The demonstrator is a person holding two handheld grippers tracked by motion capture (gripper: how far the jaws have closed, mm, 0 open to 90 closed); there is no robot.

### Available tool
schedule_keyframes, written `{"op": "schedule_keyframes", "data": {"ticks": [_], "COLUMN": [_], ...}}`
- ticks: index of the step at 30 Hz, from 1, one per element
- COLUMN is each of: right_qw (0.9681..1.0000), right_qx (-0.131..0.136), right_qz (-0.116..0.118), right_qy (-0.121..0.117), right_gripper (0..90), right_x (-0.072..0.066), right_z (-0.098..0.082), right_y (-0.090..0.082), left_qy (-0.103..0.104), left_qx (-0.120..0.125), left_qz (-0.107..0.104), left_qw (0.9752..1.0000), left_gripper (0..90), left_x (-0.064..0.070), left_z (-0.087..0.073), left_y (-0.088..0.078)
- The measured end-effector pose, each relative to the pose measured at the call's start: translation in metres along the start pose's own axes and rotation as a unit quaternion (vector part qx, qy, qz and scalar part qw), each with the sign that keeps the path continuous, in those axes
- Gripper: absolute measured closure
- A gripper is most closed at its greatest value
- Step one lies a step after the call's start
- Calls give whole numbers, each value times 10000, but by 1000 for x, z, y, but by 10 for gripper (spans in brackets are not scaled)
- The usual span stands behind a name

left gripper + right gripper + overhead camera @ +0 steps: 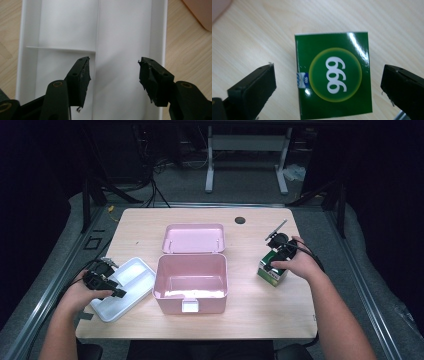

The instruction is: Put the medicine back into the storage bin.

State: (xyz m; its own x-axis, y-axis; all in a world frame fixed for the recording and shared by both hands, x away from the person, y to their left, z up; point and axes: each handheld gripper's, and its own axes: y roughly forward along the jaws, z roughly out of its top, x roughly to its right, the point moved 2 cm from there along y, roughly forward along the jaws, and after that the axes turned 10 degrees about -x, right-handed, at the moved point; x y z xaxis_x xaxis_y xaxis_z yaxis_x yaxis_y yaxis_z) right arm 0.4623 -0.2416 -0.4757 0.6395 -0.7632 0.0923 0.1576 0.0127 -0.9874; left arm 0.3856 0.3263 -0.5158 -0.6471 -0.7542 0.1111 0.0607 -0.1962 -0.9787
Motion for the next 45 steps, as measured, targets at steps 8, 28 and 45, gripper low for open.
{"op": "schedule_keyframes", "data": {"ticks": [8,28,45], "right_qw": [9978,9936,9946], "right_qx": [-635,-972,-830], "right_qz": [199,557,497], "right_qy": [-69,-113,-364], "right_gripper": [15,150,157], "right_x": [13,18,7], "right_z": [9,13,21], "right_y": [10,22,-18], "left_qy": [-82,-45,-79], "left_qx": [46,20,-5], "left_qz": [-12,-26,-10], "left_qw": [10000,10000,10000], "left_gripper": [421,420,421], "left_x": [-4,-2,-4], "left_z": [-3,-1,-3], "left_y": [-1,2,2]}}
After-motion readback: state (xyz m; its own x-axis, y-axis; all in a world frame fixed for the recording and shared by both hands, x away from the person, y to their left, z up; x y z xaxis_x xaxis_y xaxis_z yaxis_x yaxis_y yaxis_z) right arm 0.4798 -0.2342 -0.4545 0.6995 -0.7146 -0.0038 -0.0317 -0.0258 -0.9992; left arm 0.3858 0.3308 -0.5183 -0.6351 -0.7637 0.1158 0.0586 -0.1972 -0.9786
